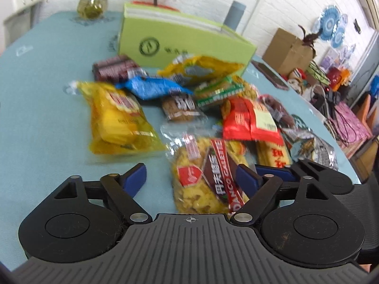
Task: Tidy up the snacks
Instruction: 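Reach the left tool to the Danco Galette biscuit bag and grasp it, then carry the biscuit bag with the left tool into the green box and release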
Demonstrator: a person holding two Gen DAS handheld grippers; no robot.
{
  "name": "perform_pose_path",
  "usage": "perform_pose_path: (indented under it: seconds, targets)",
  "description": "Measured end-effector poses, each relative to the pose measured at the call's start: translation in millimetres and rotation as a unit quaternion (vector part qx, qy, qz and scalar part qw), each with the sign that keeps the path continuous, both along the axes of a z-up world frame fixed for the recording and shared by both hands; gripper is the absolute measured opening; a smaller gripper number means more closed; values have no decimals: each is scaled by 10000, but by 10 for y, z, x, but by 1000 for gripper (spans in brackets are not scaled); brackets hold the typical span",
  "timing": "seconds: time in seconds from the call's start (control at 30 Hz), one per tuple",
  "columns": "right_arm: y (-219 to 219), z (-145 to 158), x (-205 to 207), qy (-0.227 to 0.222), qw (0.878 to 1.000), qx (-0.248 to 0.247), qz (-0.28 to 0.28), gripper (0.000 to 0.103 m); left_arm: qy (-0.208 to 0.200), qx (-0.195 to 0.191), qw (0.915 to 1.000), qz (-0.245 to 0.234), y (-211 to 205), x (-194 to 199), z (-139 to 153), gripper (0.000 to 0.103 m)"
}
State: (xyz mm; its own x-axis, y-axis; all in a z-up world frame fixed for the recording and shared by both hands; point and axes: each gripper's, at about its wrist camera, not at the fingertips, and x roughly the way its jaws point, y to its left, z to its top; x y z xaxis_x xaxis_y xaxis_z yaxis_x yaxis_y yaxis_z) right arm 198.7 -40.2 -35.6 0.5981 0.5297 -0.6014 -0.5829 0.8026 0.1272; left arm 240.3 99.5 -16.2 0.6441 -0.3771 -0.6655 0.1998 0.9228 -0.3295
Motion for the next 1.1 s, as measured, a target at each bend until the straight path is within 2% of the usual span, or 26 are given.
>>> perform_pose_path:
  seconds: [0.03, 0.07, 0.1, 0.17, 0.2, 0.23, 0.33, 0.43, 0.57, 0.73, 0.8, 0.9, 0.93, 0.97, 1.0, 1.1]
  targets:
    - [12, 3, -16, -6, 10000, -45, 38, 102, -81, 102, 9999, -16, -33, -27, -7, 62]
    - [21, 7, -43, -11, 10000, -52, 79, 101, -127, 35, 9999, -110, -51, -66, -7, 44]
    - [28, 15, -76, -38, 9999, -95, 73, 100, -73, -142, 9997, -204, -43, -97, -1, 36]
    - [8, 48, -159, -40, 9999, -12, 139, 97, -103, -32, 9999, -131, -54, -200, 45, 31]
    - [-7, 83, -207, -75, 9999, 37, 126, 89, -134, 3, 9999, -101, -46, -253, 69, 30]
    - [-26, 129, -253, -129, 9998, 43, 111, 85, -148, 24, 9999, -24, -45, -308, 116, 30]
    - [-6, 294, -271, -343, 9990, 181, 243, 85, -342, -61, 9993, 154, 33, -379, 308, 30]
    - [94, 447, -103, -536, 9978, 170, 347, 85, -547, 17, 9979, 335, 97, -257, 501, 30]
    - [226, 787, 442, -836, 9955, 32, 455, 85, -787, -34, 9958, 470, 232, 271, 809, 31]
    - [336, 1165, 1484, -950, 9949, -112, 317, 85, -1098, 32, 9929, 460, 285, 1292, 1171, 32]
    - [353, 1184, 1895, -776, 9967, -97, 221, 85, -1052, 68, 9935, 433, 295, 1710, 1198, 32]
    - [376, 1079, 2394, -469, 9989, 25, 79, 82, -902, 49, 9948, 464, 343, 2244, 1091, 32]
    - [376, 1028, 2509, -359, 9993, 55, 15, 81, -823, 52, 9951, 539, 367, 2372, 1036, 35]
    - [377, 990, 2586, -282, 9996, 77, -56, 82, -732, 67, 9953, 630, 387, 2470, 966, 44]
    - [340, 969, 2615, -247, 9996, 106, -121, 82, -667, 63, 9952, 716, 417, 2510, 924, 52]
    - [147, 995, 2418, -347, 9990, 260, -136, 89, -729, -15, 9945, 754, 488, 2354, 860, 60]
